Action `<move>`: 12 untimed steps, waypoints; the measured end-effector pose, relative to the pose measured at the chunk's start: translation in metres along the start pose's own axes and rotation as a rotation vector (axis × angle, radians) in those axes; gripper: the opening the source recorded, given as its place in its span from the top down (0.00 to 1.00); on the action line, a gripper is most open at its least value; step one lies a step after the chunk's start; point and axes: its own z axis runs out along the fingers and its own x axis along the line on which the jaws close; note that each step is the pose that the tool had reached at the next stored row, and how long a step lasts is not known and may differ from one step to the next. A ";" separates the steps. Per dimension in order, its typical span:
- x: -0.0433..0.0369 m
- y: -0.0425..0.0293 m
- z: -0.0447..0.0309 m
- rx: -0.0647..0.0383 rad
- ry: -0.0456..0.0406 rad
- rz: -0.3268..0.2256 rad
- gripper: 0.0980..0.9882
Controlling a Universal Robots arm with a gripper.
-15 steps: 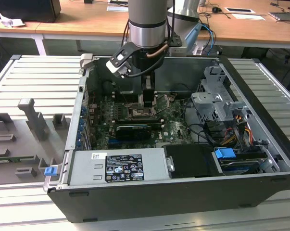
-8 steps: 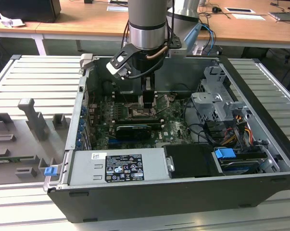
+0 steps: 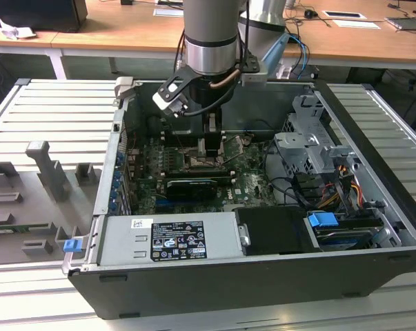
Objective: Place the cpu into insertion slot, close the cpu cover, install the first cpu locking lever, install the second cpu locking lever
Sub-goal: 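Place the cpu into insertion slot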
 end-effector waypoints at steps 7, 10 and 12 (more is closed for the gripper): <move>0.0003 -0.0018 0.0093 0.000 -0.0001 0.000 0.51; 0.0031 -0.0022 0.0108 0.000 0.0001 0.000 0.51; 0.0049 -0.0028 0.0155 0.000 0.0011 -0.012 0.51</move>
